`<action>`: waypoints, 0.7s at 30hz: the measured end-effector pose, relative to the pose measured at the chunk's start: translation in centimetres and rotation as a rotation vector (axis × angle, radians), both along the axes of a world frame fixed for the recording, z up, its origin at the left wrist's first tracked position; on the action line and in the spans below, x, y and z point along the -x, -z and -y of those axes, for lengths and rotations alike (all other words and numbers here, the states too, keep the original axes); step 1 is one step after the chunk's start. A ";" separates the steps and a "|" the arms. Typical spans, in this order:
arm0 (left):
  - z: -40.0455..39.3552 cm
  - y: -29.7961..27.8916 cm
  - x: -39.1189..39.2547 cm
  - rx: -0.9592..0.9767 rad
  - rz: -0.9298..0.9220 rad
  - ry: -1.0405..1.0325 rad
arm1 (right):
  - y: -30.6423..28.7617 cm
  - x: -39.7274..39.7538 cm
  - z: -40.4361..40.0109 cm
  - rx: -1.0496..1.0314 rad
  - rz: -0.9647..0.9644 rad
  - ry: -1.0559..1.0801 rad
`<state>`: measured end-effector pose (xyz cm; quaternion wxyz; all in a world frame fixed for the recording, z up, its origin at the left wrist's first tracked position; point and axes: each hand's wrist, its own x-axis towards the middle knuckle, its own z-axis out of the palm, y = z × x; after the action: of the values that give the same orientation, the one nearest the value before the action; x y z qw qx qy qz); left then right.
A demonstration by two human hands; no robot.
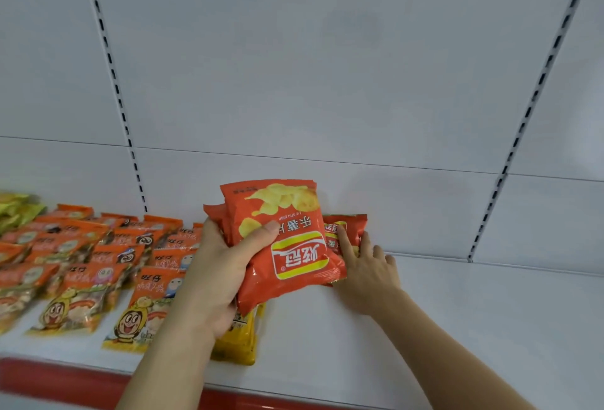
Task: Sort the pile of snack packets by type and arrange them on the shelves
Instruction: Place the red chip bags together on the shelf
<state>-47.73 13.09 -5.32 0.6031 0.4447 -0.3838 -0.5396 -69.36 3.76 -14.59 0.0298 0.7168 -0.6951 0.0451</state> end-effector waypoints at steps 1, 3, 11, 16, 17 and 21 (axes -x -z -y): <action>0.0 0.0 0.1 0.000 0.010 0.006 | 0.2 -0.4 0.0 -0.002 0.002 -0.008; 0.0 -0.1 0.4 -0.002 0.030 0.029 | 0.5 -0.9 0.2 -0.005 -0.024 0.003; -0.4 0.6 2.3 0.006 0.093 0.093 | -1.0 0.3 0.2 -0.049 0.128 -0.010; -0.1 1.3 3.7 0.033 0.182 0.066 | -5.2 2.4 -6.1 0.376 0.827 -0.050; -0.1 1.5 4.1 0.045 0.217 0.060 | -5.8 2.3 -7.8 0.364 1.028 -0.024; -0.4 2.5 6.1 0.116 0.327 0.053 | -7.1 0.8 -12.4 0.189 1.331 -0.186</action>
<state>-53.80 13.45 -7.81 0.5428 0.4808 -0.5189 -0.4527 -70.16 16.21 -7.51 -0.3460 0.5874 -0.4938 0.5398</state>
